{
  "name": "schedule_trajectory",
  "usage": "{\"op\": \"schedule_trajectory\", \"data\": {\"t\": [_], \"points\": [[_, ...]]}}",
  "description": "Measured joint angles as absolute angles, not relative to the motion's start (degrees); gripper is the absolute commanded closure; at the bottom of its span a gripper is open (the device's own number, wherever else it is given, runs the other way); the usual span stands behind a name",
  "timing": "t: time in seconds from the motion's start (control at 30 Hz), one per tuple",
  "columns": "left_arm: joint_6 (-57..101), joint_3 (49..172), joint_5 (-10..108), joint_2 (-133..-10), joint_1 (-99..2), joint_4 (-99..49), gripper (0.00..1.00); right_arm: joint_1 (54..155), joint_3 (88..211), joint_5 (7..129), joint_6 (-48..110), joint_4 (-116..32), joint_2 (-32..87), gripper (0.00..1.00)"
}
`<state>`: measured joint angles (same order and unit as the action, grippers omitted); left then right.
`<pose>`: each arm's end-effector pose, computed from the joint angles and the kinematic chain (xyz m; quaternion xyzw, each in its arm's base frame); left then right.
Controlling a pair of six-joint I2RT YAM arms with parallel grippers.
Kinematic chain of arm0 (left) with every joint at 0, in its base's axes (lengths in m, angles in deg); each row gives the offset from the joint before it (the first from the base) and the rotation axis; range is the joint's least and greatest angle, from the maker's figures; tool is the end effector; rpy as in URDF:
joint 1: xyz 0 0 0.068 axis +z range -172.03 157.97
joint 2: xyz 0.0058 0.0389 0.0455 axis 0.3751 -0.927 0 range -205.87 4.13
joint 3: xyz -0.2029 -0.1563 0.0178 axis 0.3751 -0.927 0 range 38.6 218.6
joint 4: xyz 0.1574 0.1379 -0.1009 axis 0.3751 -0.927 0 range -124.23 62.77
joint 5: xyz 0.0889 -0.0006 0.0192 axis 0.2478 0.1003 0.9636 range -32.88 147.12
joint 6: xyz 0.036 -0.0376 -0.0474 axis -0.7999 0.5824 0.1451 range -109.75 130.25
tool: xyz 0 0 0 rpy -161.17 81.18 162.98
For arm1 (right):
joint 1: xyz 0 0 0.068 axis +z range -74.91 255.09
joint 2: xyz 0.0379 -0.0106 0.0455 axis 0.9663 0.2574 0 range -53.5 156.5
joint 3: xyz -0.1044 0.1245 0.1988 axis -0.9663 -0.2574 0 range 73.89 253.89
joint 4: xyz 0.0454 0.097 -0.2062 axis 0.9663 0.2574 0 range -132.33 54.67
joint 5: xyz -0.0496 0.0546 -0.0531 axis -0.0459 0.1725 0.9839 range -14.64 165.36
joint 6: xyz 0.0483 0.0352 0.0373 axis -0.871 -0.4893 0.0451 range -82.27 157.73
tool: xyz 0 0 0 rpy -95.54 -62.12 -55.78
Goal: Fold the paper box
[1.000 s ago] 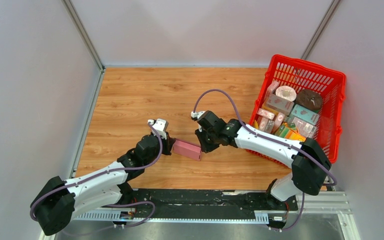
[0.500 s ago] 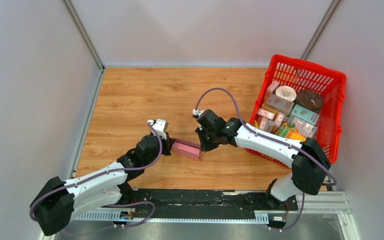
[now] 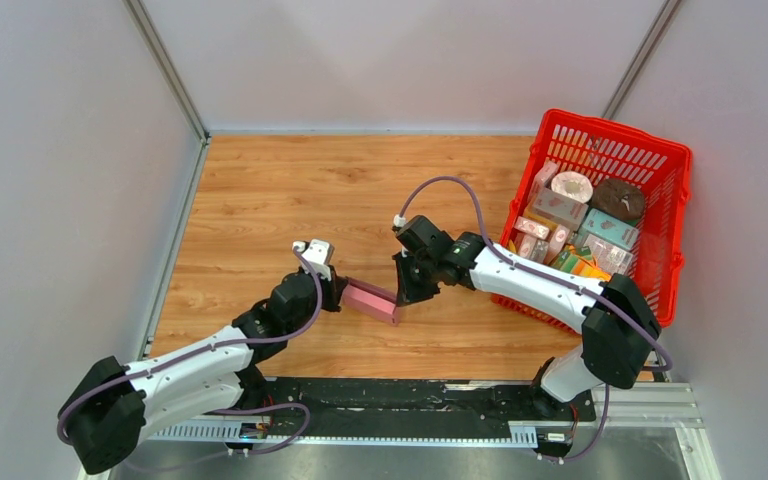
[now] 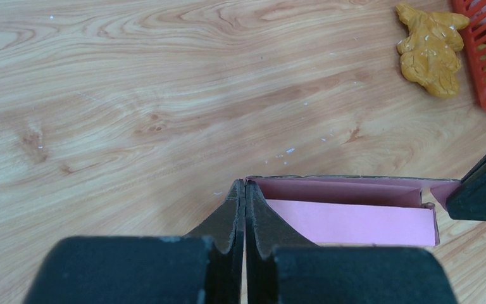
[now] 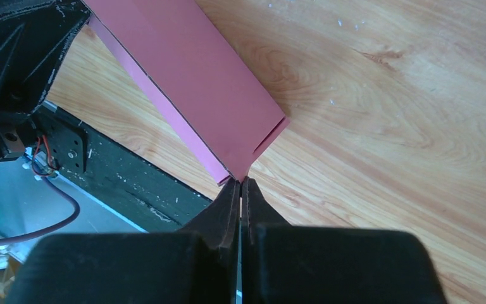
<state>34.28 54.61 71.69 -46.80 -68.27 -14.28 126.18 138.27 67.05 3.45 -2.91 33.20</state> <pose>0.1446 -0.1300 0.1838 0.0888 0.8205 -0.2334 0.5142 0.1745 0.2295 0.2195 -0.1590 0.9542 0.2168 0.1313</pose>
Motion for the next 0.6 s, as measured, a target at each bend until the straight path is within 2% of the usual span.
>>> {"op": "schedule_trajectory", "data": {"t": [0.2, 0.3, 0.33, 0.4, 0.43, 0.5, 0.53, 0.6], "points": [[34.4, 54.4, 72.3, -46.5, -68.5, -14.3, 1.00, 126.2, 137.8, 64.9, -0.1, -3.4, 33.3, 0.99], [34.5, 54.4, 72.3, -46.7, -68.5, -14.1, 1.00, 126.1, 137.2, 63.7, -1.2, -3.8, 33.7, 0.90], [34.5, 54.4, 72.3, -46.8, -68.6, -14.0, 1.00, 126.1, 137.1, 63.5, -1.4, -3.9, 33.7, 0.78], [34.6, 54.4, 72.3, -46.9, -68.6, -13.8, 1.00, 125.9, 136.7, 63.2, -1.4, -4.7, 33.8, 0.63], [34.7, 54.4, 72.2, -47.0, -68.8, -13.8, 1.00, 125.9, 136.5, 63.4, -0.9, -5.4, 33.8, 0.49], [34.7, 54.4, 72.2, -47.0, -69.1, -13.8, 1.00, 125.9, 136.5, 64.2, 1.0, -6.3, 33.7, 0.38], [34.8, 54.4, 72.1, -47.0, -69.2, -13.8, 1.00, 125.9, 136.5, 65.0, 2.7, -7.0, 33.7, 0.28], [34.8, 54.4, 71.8, -47.0, -69.3, -13.8, 1.00, 125.9, 135.8, 66.3, 7.1, -9.1, 33.0, 0.23]]}}
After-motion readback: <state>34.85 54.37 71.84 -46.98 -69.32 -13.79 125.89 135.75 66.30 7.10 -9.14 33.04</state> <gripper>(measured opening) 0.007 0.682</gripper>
